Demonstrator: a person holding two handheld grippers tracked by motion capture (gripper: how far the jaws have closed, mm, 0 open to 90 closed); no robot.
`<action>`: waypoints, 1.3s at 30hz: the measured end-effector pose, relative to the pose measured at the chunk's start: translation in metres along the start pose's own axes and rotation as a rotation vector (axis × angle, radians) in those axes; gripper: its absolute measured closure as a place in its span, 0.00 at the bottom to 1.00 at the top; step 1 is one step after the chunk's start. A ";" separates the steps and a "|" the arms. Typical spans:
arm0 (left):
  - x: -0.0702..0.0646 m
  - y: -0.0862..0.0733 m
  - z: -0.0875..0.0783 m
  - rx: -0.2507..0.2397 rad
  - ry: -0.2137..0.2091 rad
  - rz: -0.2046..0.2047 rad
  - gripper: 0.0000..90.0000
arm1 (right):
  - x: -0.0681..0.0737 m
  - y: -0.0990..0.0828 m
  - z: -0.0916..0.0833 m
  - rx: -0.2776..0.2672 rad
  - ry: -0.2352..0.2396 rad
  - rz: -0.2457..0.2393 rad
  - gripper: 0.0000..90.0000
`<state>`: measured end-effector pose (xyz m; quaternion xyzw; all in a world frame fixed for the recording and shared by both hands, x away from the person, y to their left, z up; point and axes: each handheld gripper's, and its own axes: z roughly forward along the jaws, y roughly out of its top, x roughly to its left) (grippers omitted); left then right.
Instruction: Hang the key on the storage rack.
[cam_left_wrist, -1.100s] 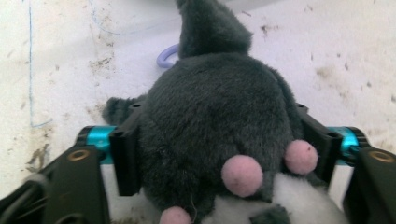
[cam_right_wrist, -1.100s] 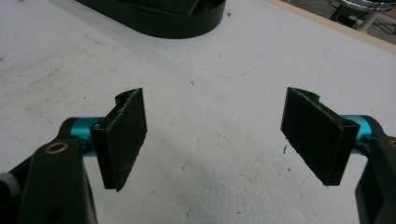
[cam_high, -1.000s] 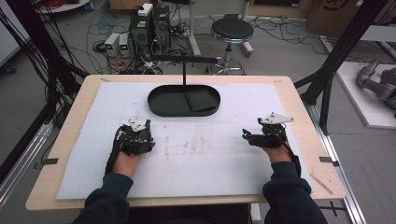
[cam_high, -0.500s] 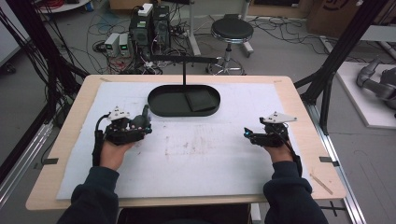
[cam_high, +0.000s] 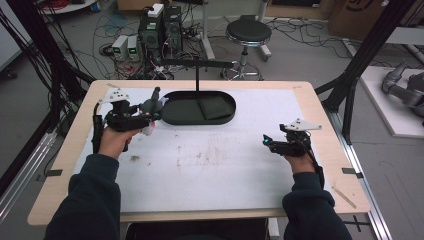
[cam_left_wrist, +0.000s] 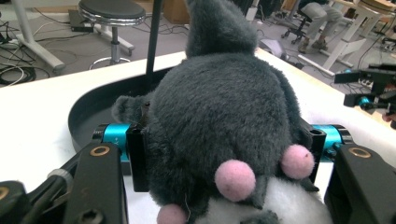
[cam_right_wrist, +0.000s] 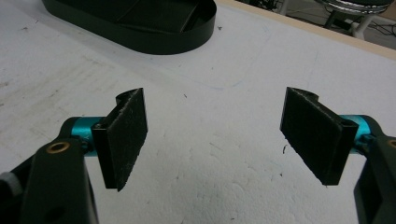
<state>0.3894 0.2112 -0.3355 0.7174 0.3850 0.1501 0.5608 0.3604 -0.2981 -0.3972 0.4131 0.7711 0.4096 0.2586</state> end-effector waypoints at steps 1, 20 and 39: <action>0.001 0.003 0.001 0.000 0.000 0.003 0.44 | -0.001 0.000 0.000 0.003 0.001 -0.005 0.26; 0.037 0.056 0.043 -0.022 0.031 -0.022 0.44 | -0.002 -0.001 -0.003 -0.010 0.006 0.013 0.26; 0.072 0.052 0.068 -0.004 0.204 -0.148 0.43 | -0.007 -0.006 -0.005 0.001 0.004 0.029 0.26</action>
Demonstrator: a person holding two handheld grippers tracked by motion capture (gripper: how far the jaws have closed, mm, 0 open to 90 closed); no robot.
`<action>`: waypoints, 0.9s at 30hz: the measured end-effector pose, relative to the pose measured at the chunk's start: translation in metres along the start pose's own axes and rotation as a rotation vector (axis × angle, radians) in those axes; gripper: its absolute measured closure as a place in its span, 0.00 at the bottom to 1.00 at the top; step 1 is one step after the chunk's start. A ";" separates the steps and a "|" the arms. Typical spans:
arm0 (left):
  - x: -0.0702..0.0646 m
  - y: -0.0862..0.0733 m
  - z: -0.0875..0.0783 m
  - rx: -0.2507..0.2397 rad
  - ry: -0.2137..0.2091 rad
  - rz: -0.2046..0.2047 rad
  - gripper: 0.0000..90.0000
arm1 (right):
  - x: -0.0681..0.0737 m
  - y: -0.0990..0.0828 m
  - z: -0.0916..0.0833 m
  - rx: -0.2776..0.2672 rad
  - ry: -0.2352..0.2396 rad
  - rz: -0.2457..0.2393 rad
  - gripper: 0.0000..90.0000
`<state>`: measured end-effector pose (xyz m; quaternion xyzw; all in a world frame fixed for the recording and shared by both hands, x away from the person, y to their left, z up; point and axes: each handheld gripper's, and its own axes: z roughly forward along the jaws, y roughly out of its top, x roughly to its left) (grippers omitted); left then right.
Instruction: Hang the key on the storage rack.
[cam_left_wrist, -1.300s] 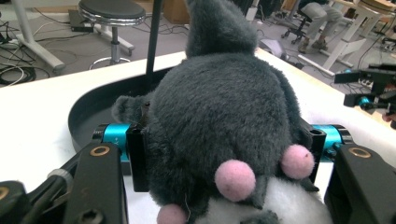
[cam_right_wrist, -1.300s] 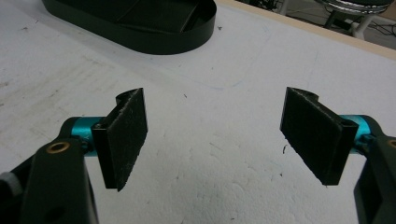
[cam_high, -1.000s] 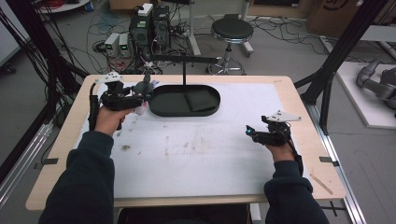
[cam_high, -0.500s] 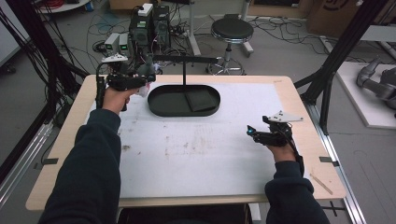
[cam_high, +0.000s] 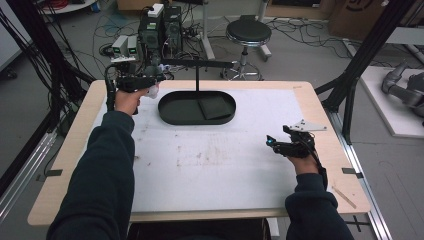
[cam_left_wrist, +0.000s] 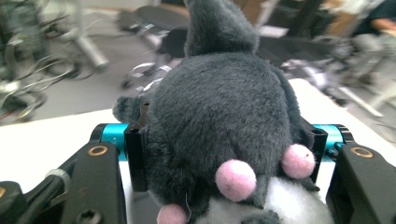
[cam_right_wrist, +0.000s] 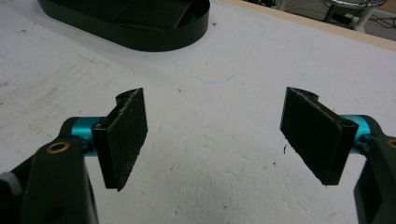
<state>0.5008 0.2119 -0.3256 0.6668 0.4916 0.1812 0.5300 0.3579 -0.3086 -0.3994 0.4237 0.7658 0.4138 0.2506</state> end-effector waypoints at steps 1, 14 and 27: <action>0.001 -0.003 0.002 0.012 0.017 0.004 0.43 | 0.000 0.000 0.000 0.003 0.001 0.000 0.26; -0.017 -0.030 0.039 0.117 0.106 0.115 0.41 | 0.000 -0.003 0.000 0.005 0.007 0.002 0.26; -0.015 -0.051 0.040 0.216 0.156 0.107 0.38 | 0.003 -0.002 -0.001 0.003 0.012 -0.006 0.27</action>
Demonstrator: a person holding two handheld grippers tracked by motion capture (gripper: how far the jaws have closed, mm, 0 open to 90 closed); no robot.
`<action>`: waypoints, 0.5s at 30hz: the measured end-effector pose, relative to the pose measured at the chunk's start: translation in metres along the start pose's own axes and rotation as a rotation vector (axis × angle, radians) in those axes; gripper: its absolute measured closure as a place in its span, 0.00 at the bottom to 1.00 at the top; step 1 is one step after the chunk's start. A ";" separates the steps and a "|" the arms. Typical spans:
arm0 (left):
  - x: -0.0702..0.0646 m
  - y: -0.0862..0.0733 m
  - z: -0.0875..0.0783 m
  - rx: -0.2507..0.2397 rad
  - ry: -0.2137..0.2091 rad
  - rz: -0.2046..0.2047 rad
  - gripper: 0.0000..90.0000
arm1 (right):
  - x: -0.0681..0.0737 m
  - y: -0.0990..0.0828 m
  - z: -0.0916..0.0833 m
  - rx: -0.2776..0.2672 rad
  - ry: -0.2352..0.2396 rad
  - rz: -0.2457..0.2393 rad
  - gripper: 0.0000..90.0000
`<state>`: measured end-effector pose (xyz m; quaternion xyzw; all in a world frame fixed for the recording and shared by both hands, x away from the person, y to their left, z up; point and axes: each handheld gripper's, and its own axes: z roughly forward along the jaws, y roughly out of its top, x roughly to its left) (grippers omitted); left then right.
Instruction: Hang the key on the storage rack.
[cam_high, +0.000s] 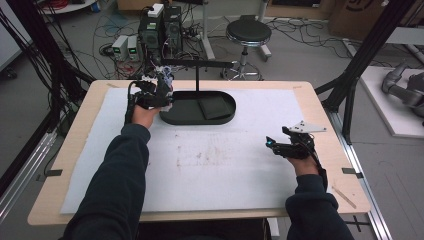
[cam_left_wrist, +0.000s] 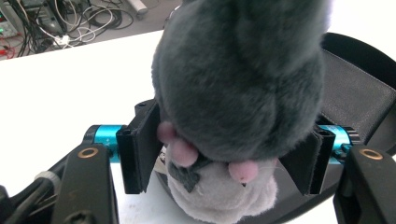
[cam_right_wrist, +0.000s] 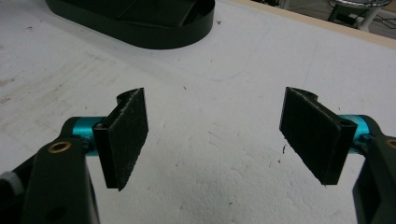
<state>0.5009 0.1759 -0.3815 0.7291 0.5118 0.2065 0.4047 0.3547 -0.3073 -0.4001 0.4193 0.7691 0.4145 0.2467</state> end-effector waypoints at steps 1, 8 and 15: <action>0.001 -0.001 -0.001 0.004 0.000 0.002 0.37 | 0.000 0.000 0.000 -0.001 0.002 -0.002 0.27; 0.000 -0.002 -0.012 -0.003 -0.002 -0.012 0.33 | 0.001 0.001 0.000 0.000 -0.003 -0.004 0.27; -0.006 -0.013 -0.032 -0.065 -0.037 0.013 0.29 | 0.001 0.000 0.001 0.000 -0.006 -0.006 0.27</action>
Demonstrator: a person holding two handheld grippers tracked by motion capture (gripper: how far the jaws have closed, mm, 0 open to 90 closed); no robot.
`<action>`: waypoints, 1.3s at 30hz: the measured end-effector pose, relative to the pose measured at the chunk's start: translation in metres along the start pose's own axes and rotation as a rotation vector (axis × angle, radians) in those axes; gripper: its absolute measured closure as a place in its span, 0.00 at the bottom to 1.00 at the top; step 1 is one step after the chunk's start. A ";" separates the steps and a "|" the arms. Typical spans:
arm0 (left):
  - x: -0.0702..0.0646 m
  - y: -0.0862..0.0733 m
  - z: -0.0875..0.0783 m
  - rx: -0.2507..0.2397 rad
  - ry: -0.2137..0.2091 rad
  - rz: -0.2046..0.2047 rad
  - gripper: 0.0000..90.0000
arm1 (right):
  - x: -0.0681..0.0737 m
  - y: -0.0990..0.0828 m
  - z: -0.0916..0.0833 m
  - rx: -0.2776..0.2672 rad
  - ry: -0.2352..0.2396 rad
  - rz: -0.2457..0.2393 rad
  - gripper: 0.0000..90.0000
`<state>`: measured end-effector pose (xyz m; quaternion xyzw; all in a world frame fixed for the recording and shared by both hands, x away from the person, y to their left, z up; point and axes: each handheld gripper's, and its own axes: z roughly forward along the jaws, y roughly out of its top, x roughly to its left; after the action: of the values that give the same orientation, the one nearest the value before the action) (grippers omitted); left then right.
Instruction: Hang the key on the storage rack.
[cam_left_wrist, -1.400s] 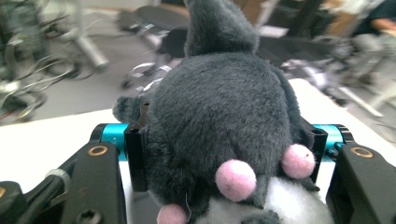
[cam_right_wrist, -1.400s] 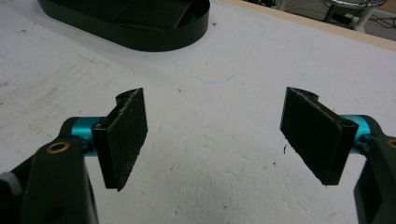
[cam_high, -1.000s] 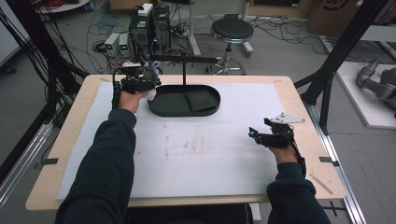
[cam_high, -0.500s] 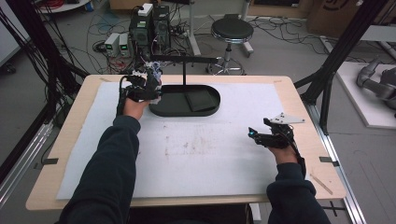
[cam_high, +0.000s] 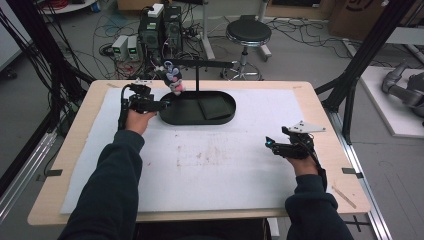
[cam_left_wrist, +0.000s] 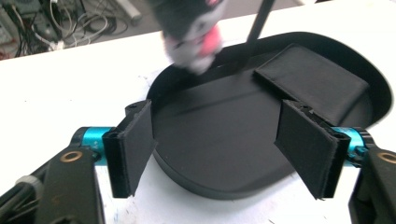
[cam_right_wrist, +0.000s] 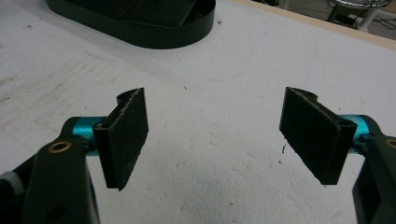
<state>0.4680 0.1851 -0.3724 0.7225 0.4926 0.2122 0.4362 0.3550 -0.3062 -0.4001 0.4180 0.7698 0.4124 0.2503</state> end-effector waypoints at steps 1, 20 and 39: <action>-0.001 -0.002 -0.005 -0.020 -0.006 0.004 0.28 | 0.000 0.000 0.000 0.001 0.002 0.002 0.27; -0.019 -0.065 -0.102 -0.320 -0.136 0.097 0.25 | 0.000 -0.003 -0.011 -0.040 0.001 -0.031 0.24; -0.009 -0.100 -0.110 -0.352 -0.137 0.071 0.26 | 0.006 -0.004 -0.020 -0.057 -0.037 -0.071 0.24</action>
<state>0.3298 0.2367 -0.3972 0.6647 0.3912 0.2608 0.5806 0.3353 -0.3106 -0.3926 0.3904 0.7673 0.4174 0.2908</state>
